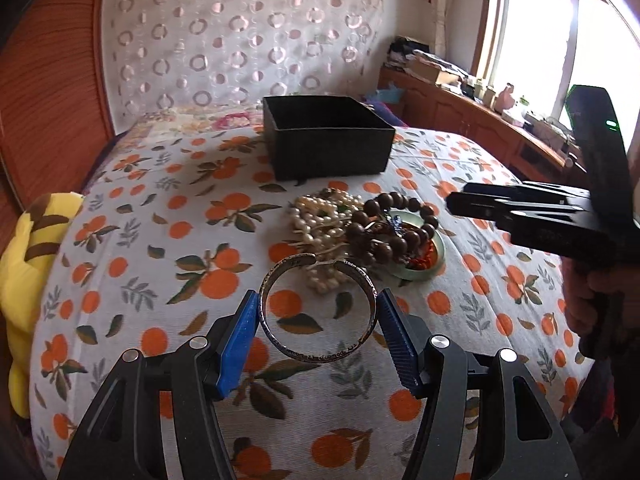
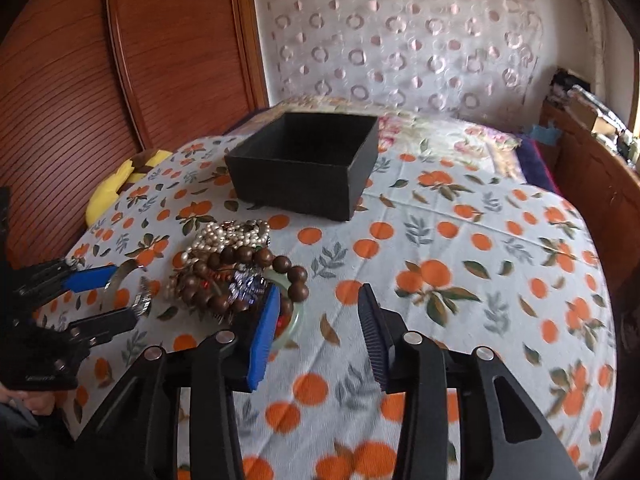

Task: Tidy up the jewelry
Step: 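Lift the silver bangle with the left tool while the right tool grasps the dark bead bracelet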

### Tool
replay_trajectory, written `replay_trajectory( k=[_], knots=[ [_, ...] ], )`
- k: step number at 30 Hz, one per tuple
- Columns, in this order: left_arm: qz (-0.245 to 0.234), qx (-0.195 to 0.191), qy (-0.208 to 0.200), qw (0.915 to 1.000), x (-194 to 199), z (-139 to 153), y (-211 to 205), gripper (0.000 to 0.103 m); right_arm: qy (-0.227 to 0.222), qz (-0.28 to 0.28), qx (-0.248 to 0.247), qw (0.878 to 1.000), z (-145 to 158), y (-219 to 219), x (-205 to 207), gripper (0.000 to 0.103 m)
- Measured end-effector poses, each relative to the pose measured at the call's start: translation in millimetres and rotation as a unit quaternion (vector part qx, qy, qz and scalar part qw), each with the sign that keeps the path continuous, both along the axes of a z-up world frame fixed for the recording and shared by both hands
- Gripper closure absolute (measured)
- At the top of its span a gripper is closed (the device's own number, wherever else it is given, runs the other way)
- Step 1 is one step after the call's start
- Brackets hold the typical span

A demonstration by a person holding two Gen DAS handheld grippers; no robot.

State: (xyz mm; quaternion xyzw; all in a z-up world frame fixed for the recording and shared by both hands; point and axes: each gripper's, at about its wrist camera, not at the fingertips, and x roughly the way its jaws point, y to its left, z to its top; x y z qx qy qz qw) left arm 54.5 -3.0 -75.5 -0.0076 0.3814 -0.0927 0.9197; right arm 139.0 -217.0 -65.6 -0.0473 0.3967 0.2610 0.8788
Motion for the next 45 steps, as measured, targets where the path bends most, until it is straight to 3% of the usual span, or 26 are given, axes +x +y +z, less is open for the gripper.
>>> replay_trajectory(
  k=[11,14,15,29,36,45],
  knots=[
    [0.004,-0.004,-0.002,1.0000,-0.9,0.5,3.9,0.045,0.066,0.019,0.023,0.997,-23.8,18.0,25.7,0.067],
    [0.004,-0.004,-0.002,1.0000,-1.0,0.6,3.9,0.045,0.069,0.025,0.033,0.997,-22.9,16.7,23.4,0.081],
    [0.005,-0.004,-0.002,1.0000,-1.0,0.6,3.9,0.045,0.062,0.026,0.032,0.997,-20.4,16.7,21.4,0.088],
    [0.008,-0.005,-0.006,0.9999,-1.0,1.9,6.6,0.045,-0.054,0.041,0.050,0.996,61.1,6.1,-0.6,0.088],
    [0.002,0.007,-0.018,0.9998,8.8,11.9,3.5,0.045,-0.075,0.030,0.043,0.996,75.4,0.5,9.0,0.088],
    [-0.010,0.019,-0.031,0.9993,50.9,30.4,-2.3,0.045,-0.090,0.003,0.041,0.995,87.0,-10.6,41.9,0.088]
  ],
)
